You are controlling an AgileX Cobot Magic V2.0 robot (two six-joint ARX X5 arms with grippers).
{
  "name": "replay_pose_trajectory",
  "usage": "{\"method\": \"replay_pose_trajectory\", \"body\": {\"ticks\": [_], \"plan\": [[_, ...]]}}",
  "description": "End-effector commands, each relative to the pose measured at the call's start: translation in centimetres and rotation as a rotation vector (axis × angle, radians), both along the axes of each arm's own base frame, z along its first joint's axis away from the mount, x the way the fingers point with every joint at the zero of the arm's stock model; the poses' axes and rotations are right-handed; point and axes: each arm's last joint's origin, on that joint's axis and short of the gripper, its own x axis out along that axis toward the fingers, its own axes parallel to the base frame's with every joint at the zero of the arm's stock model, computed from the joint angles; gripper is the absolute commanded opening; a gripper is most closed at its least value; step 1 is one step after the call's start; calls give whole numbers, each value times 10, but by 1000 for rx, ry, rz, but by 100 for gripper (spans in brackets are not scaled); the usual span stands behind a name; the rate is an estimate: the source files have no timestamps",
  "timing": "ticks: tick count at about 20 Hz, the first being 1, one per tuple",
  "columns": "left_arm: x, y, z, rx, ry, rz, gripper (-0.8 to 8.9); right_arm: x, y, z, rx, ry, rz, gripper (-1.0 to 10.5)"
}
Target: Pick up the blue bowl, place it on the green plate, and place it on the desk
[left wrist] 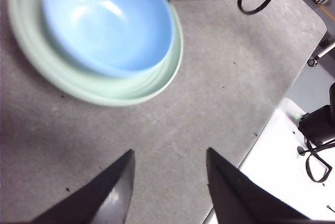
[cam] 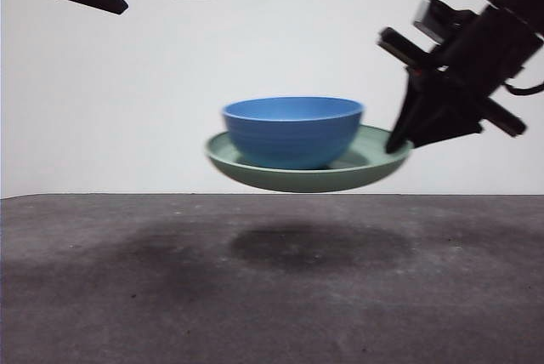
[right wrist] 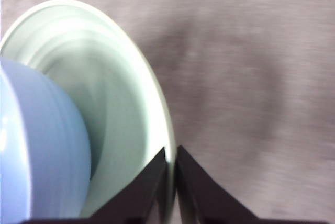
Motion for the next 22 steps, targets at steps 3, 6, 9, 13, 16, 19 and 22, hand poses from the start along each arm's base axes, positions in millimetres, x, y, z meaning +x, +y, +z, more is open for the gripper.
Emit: {"method": "replay_pose_trajectory", "body": {"ticks": [3, 6, 9, 13, 16, 19, 22], "plan": [[1, -2, 1, 1, -19, -26, 218, 6, 28, -11, 39, 25, 7, 8], [1, -2, 1, 1, -19, -26, 218, 11, 42, -28, 29, 51, 8, 8], [1, -2, 1, 2, -19, -26, 218, 16, 48, -43, 32, 79, 7, 8], [1, -2, 1, 2, -19, -26, 218, 21, 51, -62, 14, 130, 3, 8], [1, -2, 1, 2, -19, -26, 218, 23, 52, -74, -1, 160, 3, 8], [1, -2, 1, 2, -19, -27, 218, 23, 52, -77, -7, 171, 2, 8], [1, -2, 1, 2, -19, -27, 218, 23, 52, -77, -5, 169, 4, 8]]}}
